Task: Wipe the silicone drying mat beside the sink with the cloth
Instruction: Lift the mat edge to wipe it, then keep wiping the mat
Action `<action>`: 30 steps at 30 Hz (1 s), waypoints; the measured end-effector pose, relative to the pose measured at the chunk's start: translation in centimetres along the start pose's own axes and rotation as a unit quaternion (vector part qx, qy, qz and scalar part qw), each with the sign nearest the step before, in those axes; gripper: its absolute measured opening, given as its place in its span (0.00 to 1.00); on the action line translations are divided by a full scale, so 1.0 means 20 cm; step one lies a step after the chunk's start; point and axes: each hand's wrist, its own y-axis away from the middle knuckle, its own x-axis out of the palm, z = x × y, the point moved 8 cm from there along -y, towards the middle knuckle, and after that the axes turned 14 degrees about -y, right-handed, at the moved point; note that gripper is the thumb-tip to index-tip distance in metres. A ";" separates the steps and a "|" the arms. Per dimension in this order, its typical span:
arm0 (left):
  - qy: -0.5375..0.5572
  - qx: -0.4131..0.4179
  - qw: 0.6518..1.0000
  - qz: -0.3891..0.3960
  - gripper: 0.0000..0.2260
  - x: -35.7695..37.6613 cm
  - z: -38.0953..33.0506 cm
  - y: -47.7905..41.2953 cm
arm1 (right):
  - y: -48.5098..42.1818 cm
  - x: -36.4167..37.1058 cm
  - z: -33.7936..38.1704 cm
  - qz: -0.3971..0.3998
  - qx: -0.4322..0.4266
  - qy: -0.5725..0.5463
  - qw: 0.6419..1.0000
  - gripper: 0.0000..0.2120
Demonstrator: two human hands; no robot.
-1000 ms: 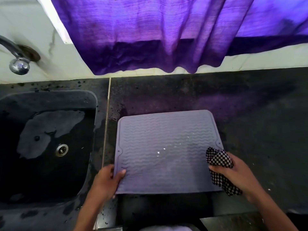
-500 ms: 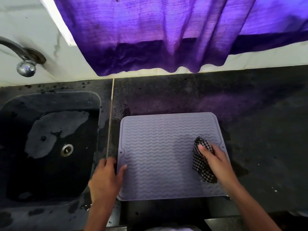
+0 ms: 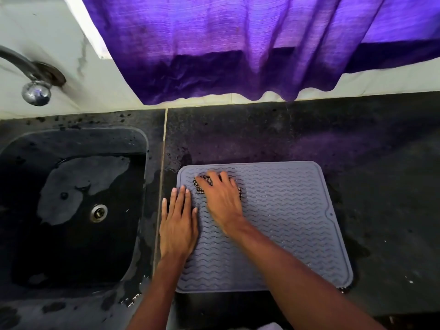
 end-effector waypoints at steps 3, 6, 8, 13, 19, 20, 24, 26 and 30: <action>0.012 -0.006 1.000 -0.014 0.25 -0.02 -0.01 0.00 | -0.09 -0.04 -0.01 0.021 -0.021 -0.031 0.999 0.24; 0.044 -0.009 0.998 -0.042 0.23 -0.05 -0.03 0.00 | -0.22 -0.11 0.02 0.019 -0.060 -0.026 0.998 0.28; 0.072 -0.013 0.996 -0.048 0.22 -0.05 -0.04 0.01 | -0.26 -0.09 0.07 0.067 -0.099 -0.009 0.993 0.27; 0.099 -0.018 0.994 -0.041 0.22 -0.02 -0.04 0.01 | -0.27 -0.03 0.06 0.091 -0.109 -0.022 0.990 0.23; 0.134 -0.032 0.989 -0.057 0.22 -0.04 -0.02 0.02 | -0.29 -0.15 0.11 0.105 -0.109 -0.028 0.988 0.24; 0.139 -0.037 0.988 -0.059 0.22 -0.04 -0.02 0.02 | -0.27 -0.16 0.09 0.097 -0.102 -0.051 0.989 0.25; 0.165 -0.054 0.983 -0.066 0.21 -0.03 0.00 0.03 | -0.13 -0.07 0.07 0.114 -0.074 -0.056 0.989 0.26; 0.180 -0.058 0.980 -0.068 0.21 -0.04 0.01 0.04 | -0.12 -0.06 0.07 0.108 -0.070 -0.046 0.991 0.25; 0.198 -0.075 0.974 -0.079 0.21 -0.06 0.03 0.06 | -0.18 -0.09 0.11 0.123 -0.051 -0.016 0.991 0.22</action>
